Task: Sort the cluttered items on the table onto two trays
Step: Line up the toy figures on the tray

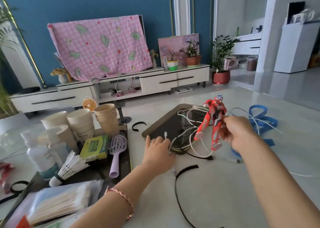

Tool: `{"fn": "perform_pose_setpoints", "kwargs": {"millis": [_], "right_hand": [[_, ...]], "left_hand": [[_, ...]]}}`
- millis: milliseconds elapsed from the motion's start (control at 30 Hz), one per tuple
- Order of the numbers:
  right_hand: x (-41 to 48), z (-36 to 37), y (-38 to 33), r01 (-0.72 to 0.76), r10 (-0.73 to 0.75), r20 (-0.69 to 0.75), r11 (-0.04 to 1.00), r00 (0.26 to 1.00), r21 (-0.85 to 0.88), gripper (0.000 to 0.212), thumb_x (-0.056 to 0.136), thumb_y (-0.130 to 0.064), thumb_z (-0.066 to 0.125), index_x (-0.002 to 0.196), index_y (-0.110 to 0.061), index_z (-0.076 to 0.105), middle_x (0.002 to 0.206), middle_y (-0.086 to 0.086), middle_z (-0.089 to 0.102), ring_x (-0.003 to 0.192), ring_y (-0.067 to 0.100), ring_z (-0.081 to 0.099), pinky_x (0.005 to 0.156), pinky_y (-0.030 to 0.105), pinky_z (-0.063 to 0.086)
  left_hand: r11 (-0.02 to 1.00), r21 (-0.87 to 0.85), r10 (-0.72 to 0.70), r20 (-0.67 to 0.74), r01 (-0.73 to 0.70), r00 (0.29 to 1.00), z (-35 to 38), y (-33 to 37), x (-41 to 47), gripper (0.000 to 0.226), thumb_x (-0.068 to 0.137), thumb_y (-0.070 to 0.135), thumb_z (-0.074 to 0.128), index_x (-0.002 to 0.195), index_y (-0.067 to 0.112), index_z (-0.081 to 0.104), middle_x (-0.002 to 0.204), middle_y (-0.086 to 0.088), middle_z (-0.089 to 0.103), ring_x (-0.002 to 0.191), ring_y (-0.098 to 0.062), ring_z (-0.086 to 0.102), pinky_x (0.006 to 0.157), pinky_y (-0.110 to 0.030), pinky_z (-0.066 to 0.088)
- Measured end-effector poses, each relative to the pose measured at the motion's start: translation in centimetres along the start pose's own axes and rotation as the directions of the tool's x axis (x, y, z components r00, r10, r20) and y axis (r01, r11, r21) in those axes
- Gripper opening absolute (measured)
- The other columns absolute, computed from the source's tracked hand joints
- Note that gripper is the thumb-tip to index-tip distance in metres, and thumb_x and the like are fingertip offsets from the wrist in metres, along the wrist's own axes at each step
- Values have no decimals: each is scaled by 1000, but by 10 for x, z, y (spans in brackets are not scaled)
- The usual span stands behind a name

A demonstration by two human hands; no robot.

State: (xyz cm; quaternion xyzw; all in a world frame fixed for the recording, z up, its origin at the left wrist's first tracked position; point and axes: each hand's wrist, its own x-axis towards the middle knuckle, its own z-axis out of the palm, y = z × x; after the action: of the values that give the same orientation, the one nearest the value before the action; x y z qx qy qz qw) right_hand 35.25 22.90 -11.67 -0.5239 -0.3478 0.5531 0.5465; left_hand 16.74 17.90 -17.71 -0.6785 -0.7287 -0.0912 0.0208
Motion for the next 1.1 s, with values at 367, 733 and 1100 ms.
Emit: {"fn": "perform_pose_setpoints", "kwargs": {"millis": [367,733,1100], "right_hand": [[-32,15,-2,69,-42,161,984,986,-162,29,91,2,43,67,-10,52,51,5,45,28,7,36,35,12,28],[-91,93,45,-42,99,370,987,924,-158,27,93,-2,42,70,-10,53,49,4,43,34,10,34,35,11,25],[-101,136,74,-7,152,433,948,889,-318,17,95,-7,43,98,-9,60,52,2,43,34,8,33,35,16,24]], "left_hand": [[942,-311,138,17,-126,990,5,53,-44,35,100,31,31,120,18,57,127,-5,47,117,-26,37,98,-27,28],[953,-287,-138,-120,98,983,-51,-28,-78,46,93,15,19,118,3,55,125,-11,56,123,-24,47,102,-27,32],[976,67,-218,282,208,934,-43,-100,-98,40,96,15,32,131,16,49,152,-4,27,146,-23,2,117,-45,-1]]}}
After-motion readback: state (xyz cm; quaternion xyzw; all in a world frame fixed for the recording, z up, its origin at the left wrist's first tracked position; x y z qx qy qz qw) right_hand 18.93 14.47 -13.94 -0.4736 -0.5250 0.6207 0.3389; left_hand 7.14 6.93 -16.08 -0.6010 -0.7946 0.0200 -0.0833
